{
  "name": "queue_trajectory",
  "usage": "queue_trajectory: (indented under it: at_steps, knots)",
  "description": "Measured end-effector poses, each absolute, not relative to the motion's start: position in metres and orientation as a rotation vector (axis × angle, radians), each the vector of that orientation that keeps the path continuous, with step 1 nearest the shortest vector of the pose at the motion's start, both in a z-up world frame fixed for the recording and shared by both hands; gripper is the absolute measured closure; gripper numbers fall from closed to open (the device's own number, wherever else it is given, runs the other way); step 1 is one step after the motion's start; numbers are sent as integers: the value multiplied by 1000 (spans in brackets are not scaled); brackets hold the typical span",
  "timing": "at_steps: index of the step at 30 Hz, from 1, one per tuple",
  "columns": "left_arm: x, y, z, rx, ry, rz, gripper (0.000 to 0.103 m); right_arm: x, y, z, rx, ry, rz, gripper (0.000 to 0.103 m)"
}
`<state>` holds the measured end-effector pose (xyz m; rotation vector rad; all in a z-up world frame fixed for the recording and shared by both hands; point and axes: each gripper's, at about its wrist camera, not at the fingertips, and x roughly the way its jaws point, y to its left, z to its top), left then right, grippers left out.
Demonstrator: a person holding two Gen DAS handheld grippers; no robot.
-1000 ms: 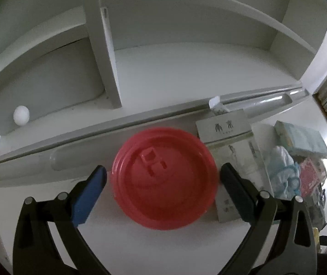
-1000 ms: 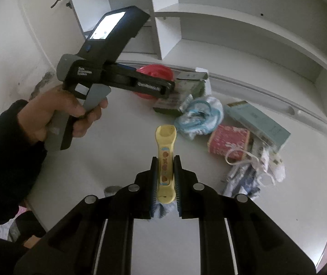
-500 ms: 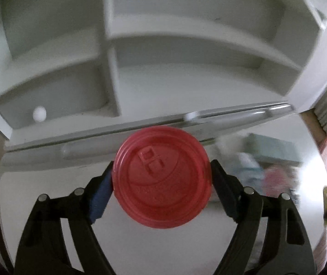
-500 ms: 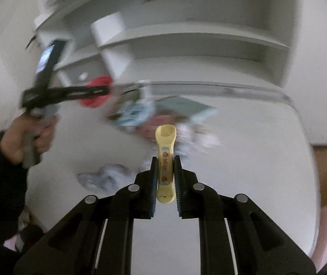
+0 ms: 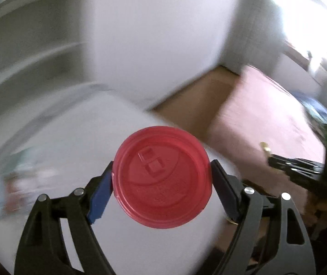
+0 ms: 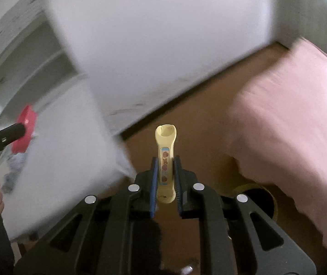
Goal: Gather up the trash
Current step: 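Carry both to the black bin and open both tools to drop them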
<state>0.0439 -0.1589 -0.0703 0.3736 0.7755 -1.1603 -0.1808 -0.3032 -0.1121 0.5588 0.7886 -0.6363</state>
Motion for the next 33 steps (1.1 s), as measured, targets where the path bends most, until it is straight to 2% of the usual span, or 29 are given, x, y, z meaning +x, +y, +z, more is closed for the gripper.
queue_trajectory:
  at_steps: [5,9,16,22,29,30,32,33]
  knots:
    - [-51,-257,-113,499,792,-1386,24,-280,-353,-156,698,804,-828,90]
    - [-104,-314,-169,622,821,-1498,24,-336,-381,-204,825,838,-908,90]
    - [-153,-369,-261,762,924,-1547,24,-371,-404,-290,999,934,-914,90]
    - [-170,-394,-294,834,939,-1527,24,-380,-421,-335,1083,970,-894,90]
    - [-172,-389,-293,867,954,-1519,23,-391,-437,-341,1114,949,-889,90]
    - [-173,-390,-292,872,952,-1518,23,-390,-437,-342,1120,947,-887,87]
    - [-173,-394,-294,877,960,-1516,23,-390,-438,-343,1131,940,-882,61]
    - [-174,-395,-294,879,966,-1516,23,-390,-438,-342,1125,931,-886,56]
